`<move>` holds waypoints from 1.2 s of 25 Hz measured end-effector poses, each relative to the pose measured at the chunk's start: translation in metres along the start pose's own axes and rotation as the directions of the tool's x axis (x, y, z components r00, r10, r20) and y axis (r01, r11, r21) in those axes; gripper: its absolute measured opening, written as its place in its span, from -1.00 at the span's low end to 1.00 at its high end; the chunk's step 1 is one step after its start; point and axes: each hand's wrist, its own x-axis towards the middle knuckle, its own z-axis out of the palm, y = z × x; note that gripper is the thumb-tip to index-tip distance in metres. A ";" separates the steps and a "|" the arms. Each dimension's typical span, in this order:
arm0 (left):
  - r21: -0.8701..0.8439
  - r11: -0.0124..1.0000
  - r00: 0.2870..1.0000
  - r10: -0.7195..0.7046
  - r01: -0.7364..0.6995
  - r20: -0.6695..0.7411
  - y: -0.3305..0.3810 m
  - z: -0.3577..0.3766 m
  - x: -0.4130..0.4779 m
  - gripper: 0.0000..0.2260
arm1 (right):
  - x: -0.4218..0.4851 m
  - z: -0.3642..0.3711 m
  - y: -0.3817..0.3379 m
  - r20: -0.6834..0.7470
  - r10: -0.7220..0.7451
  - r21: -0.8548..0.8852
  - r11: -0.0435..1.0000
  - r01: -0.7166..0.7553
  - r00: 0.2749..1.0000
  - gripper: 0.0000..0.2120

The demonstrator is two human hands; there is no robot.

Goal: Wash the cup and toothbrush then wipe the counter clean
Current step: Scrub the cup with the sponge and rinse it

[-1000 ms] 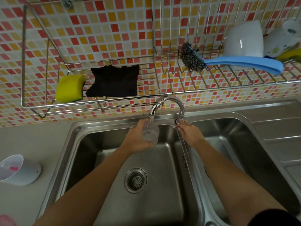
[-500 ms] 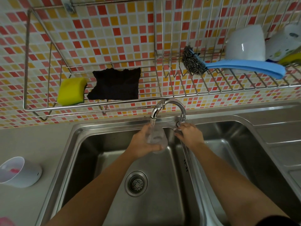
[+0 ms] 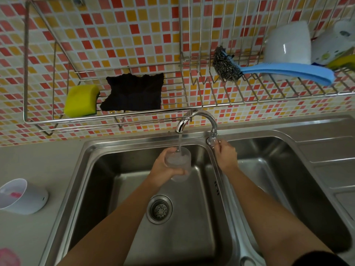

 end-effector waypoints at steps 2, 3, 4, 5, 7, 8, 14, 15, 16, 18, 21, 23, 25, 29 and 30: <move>0.038 0.999 1.000 -0.004 0.005 -0.021 -0.008 -0.002 -0.004 -0.29 | -0.014 0.003 0.013 0.051 0.007 -0.034 0.999 -0.005 0.999 -0.54; 0.095 0.995 1.000 -0.005 0.008 -0.028 -0.012 -0.004 -0.007 -0.31 | -0.026 0.007 0.022 0.096 0.015 -0.149 0.989 -0.001 0.995 -0.44; 0.173 0.985 0.999 -0.006 0.014 -0.042 -0.016 -0.005 -0.009 -0.32 | -0.039 0.013 0.033 0.142 0.010 -0.277 0.960 0.030 0.990 -0.40; 0.283 0.959 0.998 -0.001 0.019 -0.065 -0.021 -0.005 -0.010 -0.33 | -0.054 0.018 0.042 0.185 -0.014 -0.373 0.924 0.083 0.983 -0.40; 0.565 0.825 0.996 0.054 -0.002 -0.075 -0.036 -0.008 -0.012 -0.36 | -0.078 0.027 0.059 0.260 -0.049 -0.471 0.866 0.171 0.964 -0.43; 0.696 0.718 0.996 0.072 -0.016 -0.051 -0.045 -0.010 -0.012 -0.35 | -0.085 0.029 0.063 0.276 -0.055 -0.484 0.854 0.189 0.960 -0.43; 0.978 0.208 1.000 -0.012 -0.007 0.010 -0.055 -0.024 -0.025 -0.31 | -0.082 0.031 0.066 0.295 -0.045 -0.515 0.834 0.198 0.954 -0.44; 0.994 0.098 0.999 0.005 -0.043 0.043 -0.053 -0.027 -0.027 -0.31 | -0.082 0.031 0.066 0.295 -0.048 -0.511 0.836 0.200 0.954 -0.44; 0.997 -0.009 0.997 0.017 -0.081 0.082 -0.052 -0.030 -0.029 -0.30 | -0.082 0.032 0.066 0.295 -0.052 -0.507 0.838 0.202 0.954 -0.44; 0.966 -0.201 0.984 0.039 -0.162 0.173 -0.046 -0.035 -0.031 -0.28 | -0.083 0.033 0.067 0.281 -0.055 -0.498 0.845 0.195 0.958 -0.44; 0.843 -0.441 0.929 0.052 -0.307 0.366 -0.037 -0.038 -0.033 -0.30 | -0.081 0.033 0.066 0.273 -0.055 -0.477 0.859 0.185 0.960 -0.45; 0.685 -0.608 0.856 0.017 -0.402 0.518 -0.033 -0.041 -0.039 -0.36 | -0.083 0.033 0.063 0.286 -0.064 -0.477 0.856 0.200 0.956 -0.45; 0.531 -0.725 0.785 -0.021 -0.438 0.619 -0.036 -0.042 -0.043 -0.41 | -0.081 0.030 0.064 0.309 -0.047 -0.505 0.838 0.206 0.950 -0.44; 0.931 -0.245 0.931 0.180 -0.270 0.318 -0.036 -0.054 -0.060 -0.34 | -0.090 0.019 0.044 0.316 -0.073 -0.494 0.839 0.230 0.946 -0.43; 0.979 0.138 0.972 0.205 -0.148 0.118 -0.038 -0.062 -0.066 -0.33 | -0.097 0.019 0.035 0.291 -0.117 -0.469 0.848 0.249 0.949 -0.45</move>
